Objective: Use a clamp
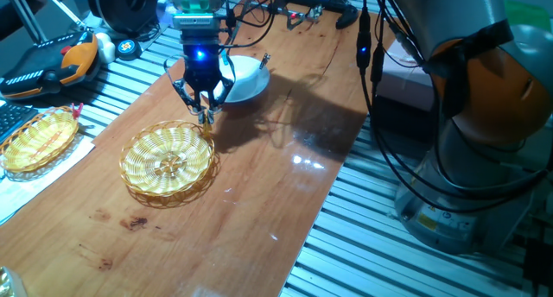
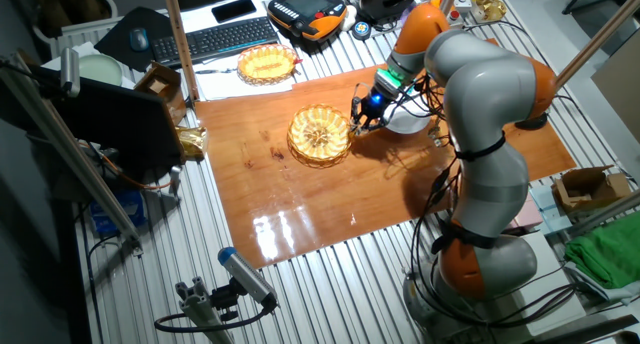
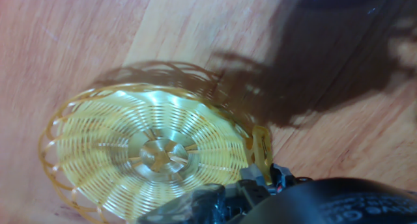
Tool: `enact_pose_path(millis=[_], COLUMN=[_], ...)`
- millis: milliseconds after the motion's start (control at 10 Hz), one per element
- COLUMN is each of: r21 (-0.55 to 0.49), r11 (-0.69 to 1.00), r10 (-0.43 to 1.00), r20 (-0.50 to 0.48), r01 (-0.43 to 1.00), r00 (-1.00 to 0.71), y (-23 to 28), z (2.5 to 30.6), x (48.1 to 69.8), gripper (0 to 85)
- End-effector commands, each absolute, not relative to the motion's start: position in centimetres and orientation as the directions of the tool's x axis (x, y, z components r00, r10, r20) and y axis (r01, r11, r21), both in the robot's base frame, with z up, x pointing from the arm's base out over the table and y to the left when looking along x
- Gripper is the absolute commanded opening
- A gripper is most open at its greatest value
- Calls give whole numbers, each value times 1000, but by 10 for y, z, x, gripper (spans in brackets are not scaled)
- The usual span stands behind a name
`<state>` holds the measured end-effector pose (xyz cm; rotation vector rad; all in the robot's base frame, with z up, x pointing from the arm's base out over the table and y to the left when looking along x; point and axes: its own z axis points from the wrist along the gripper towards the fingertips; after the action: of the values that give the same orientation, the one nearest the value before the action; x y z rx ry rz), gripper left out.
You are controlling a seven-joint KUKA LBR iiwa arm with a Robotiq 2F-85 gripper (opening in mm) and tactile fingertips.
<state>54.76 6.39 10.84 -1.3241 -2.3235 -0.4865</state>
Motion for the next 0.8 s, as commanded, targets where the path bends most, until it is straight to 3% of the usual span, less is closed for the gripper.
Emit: enact_pose_path(millis=[0, 700], r21=[94, 93], r11=[479, 476], r10=[725, 726], r20=[518, 519], r01=[873, 875], r00=[-454, -450], y=[64, 67], z=[108, 106], x=[548, 545], gripper=[7, 7])
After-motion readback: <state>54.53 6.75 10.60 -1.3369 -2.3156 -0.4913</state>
